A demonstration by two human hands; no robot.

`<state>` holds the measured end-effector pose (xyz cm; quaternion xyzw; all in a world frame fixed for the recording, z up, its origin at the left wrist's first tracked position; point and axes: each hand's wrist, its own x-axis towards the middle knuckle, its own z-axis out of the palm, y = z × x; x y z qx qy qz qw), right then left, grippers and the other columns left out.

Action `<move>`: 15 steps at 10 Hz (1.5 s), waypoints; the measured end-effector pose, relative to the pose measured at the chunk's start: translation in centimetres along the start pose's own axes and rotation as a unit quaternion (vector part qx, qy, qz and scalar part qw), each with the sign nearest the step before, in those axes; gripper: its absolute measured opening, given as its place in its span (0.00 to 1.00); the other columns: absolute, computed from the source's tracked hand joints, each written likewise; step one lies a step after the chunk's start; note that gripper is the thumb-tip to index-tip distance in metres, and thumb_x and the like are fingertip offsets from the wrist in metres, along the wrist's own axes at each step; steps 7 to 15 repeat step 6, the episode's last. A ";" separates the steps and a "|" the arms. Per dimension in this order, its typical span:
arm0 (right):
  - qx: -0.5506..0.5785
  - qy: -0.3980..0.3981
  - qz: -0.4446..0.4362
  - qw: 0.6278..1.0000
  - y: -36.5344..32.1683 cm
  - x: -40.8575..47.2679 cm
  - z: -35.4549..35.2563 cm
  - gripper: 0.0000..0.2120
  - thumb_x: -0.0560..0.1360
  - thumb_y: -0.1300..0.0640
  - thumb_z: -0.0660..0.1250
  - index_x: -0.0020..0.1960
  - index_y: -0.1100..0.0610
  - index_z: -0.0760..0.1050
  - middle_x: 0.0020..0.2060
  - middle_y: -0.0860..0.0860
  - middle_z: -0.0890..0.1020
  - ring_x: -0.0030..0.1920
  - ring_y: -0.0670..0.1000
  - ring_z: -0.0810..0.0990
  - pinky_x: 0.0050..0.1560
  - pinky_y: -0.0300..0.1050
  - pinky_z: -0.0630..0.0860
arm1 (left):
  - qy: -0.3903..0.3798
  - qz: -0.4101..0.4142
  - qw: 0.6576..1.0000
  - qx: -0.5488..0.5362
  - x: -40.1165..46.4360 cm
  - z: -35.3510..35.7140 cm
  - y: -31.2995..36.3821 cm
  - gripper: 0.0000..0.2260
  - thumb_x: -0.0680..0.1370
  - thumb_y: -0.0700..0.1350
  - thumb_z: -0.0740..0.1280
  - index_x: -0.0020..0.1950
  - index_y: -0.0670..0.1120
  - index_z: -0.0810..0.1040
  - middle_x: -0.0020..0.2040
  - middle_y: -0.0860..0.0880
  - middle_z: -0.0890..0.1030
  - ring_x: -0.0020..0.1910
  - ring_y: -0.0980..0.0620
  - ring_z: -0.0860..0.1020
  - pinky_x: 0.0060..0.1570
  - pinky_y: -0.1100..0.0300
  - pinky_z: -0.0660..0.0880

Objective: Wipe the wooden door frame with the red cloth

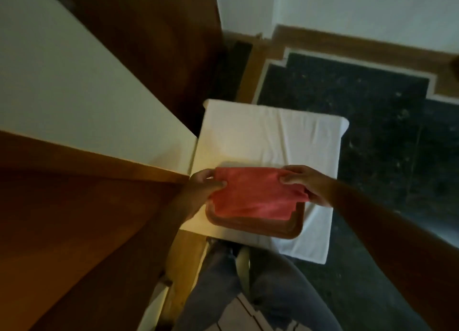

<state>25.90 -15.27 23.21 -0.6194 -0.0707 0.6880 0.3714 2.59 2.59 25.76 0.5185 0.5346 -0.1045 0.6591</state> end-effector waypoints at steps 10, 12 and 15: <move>-0.152 0.383 0.009 0.911 17.0 12.5 2.6 0.23 0.75 0.56 0.68 0.67 0.58 0.68 0.52 0.52 0.78 0.54 0.57 0.80 0.47 0.47 0.74 | 0.090 -0.108 0.941 0.308 15.8 3.1 -12.1 0.24 0.81 0.50 0.63 0.74 0.40 0.69 0.66 0.38 0.78 0.63 0.38 0.78 0.62 0.46 0.75; -0.152 0.383 0.009 0.911 17.0 12.5 2.6 0.23 0.75 0.56 0.68 0.67 0.58 0.68 0.52 0.52 0.78 0.54 0.57 0.80 0.47 0.47 0.74 | 0.090 -0.108 0.941 0.308 15.8 3.1 -12.1 0.24 0.81 0.50 0.63 0.74 0.40 0.69 0.66 0.38 0.78 0.63 0.38 0.78 0.62 0.46 0.75; -0.152 0.383 0.009 0.911 17.0 12.5 2.6 0.23 0.75 0.56 0.68 0.67 0.58 0.68 0.52 0.52 0.78 0.54 0.57 0.80 0.47 0.47 0.74 | 0.090 -0.108 0.941 0.308 15.8 3.1 -12.1 0.24 0.81 0.50 0.63 0.74 0.40 0.69 0.66 0.38 0.78 0.63 0.38 0.78 0.62 0.46 0.75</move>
